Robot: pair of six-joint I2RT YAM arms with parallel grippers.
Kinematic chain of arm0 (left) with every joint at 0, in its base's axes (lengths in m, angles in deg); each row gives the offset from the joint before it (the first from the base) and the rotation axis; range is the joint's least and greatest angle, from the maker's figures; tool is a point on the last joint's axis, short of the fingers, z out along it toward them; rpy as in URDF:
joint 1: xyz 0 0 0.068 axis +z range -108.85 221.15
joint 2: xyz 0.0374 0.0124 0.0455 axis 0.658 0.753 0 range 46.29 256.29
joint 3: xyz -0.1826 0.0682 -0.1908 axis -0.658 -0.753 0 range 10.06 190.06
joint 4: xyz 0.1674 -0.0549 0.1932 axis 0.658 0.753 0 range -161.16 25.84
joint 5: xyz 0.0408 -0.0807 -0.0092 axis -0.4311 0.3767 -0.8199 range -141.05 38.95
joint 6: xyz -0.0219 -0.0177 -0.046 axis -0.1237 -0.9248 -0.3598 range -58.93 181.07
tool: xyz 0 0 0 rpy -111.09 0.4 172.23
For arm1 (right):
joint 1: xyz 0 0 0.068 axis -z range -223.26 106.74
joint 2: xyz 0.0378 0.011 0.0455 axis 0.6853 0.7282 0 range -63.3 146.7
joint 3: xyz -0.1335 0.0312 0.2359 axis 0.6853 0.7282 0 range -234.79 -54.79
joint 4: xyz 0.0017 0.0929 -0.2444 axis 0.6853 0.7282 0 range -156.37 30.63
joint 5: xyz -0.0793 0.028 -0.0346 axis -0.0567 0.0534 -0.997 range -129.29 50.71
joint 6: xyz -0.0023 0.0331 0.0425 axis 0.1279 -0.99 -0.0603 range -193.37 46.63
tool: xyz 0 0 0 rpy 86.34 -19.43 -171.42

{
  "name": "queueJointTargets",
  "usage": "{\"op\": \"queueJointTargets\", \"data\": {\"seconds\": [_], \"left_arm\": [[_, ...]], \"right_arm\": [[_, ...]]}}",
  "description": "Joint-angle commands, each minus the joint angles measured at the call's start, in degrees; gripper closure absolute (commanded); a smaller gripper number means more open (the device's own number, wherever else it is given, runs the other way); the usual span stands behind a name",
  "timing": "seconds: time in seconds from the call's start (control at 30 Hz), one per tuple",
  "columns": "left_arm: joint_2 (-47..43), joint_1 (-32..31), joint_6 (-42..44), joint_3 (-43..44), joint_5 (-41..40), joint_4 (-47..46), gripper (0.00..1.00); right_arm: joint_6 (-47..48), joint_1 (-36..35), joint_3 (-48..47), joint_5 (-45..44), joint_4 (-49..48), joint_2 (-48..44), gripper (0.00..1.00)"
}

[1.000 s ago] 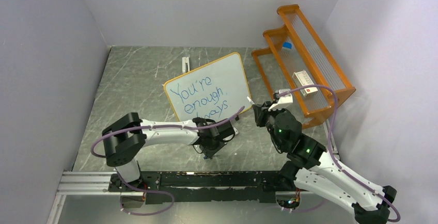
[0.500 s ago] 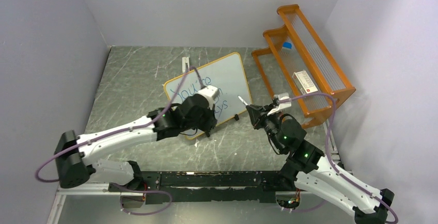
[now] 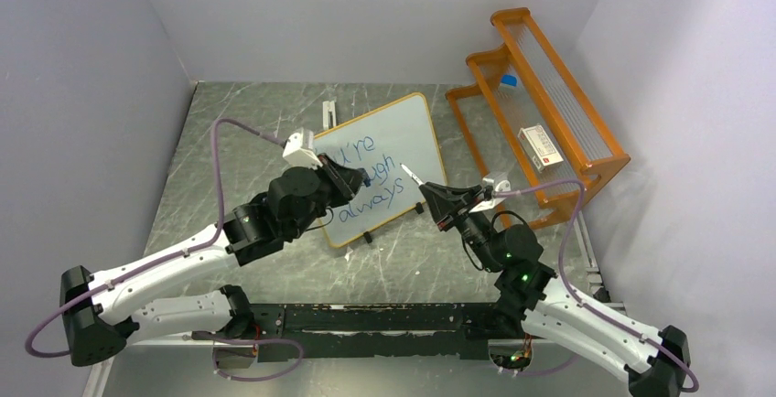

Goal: Write a sentence on the whiteboard
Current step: Insert the whiteboard marker without the cap into the pen cap.

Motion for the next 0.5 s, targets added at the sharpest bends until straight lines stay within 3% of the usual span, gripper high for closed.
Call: {"op": "queueJointTargets", "data": {"seconds": [0.0, 0.17, 0.47], "left_arm": [[-2.0, 0.4, -10.5, -1.9, -5.6, -8.1, 0.95], [-2.9, 0.4, -16.5, -5.2, -6.0, -16.5, 0.95], [-2.2, 0.4, -23.5, -6.8, -7.4, -21.2, 0.95]], "right_arm": [[-0.2, 0.1, 2.6, 3.7, -13.8, 1.0, 1.00], [-1.4, -0.2, 2.7, 6.3, -19.5, 4.0, 1.00], [-2.0, -0.6, 2.4, 8.0, -22.0, 6.7, 1.00]]}}
